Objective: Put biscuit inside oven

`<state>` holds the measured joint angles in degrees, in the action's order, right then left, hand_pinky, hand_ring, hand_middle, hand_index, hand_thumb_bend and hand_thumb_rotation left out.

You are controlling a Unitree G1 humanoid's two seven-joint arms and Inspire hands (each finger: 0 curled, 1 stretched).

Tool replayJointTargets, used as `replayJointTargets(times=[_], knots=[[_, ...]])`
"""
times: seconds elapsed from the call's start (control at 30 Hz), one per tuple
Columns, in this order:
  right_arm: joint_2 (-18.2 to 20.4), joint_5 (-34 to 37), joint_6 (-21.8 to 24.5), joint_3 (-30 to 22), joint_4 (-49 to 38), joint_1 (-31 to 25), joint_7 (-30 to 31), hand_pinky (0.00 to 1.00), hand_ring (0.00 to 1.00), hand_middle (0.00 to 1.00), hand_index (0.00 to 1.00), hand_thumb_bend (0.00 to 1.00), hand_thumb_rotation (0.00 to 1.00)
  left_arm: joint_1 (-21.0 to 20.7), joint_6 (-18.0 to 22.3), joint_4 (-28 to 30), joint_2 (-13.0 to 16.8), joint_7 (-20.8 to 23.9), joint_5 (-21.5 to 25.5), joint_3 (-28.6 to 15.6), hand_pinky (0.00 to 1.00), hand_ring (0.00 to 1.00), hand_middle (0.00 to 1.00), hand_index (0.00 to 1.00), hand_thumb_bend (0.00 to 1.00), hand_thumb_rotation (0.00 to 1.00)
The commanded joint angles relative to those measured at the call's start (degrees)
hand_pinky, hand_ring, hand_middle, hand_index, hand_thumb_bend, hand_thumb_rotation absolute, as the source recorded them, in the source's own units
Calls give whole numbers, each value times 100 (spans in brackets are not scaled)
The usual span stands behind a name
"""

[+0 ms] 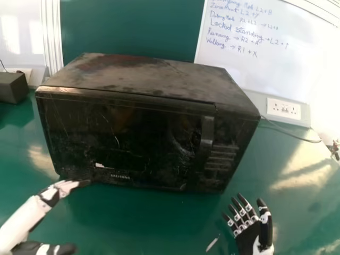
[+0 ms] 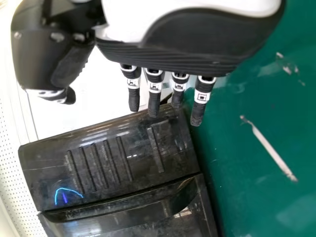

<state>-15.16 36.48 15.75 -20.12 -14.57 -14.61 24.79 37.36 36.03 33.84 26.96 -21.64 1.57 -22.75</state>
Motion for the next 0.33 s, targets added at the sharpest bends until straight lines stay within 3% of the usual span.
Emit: replayJointTargets(times=[0.0,0.17,0.3], knots=[[75,-4,-14,26,-90,-81,-33,92,95,98,97,67,100,302,205,92,-170,-9,185,-205,100,100,100,100,73,87],[123,-23,-57,38,-80,-90,-22,95,98,99,97,70,100,901,667,34,-688,72,776,-226,100,100,100,100,73,87],[153,-31,-70,42,-44,-79,-11,99,100,100,99,80,100,1703,505,412,-1208,180,1293,-106,100,100,100,100,73,87]])
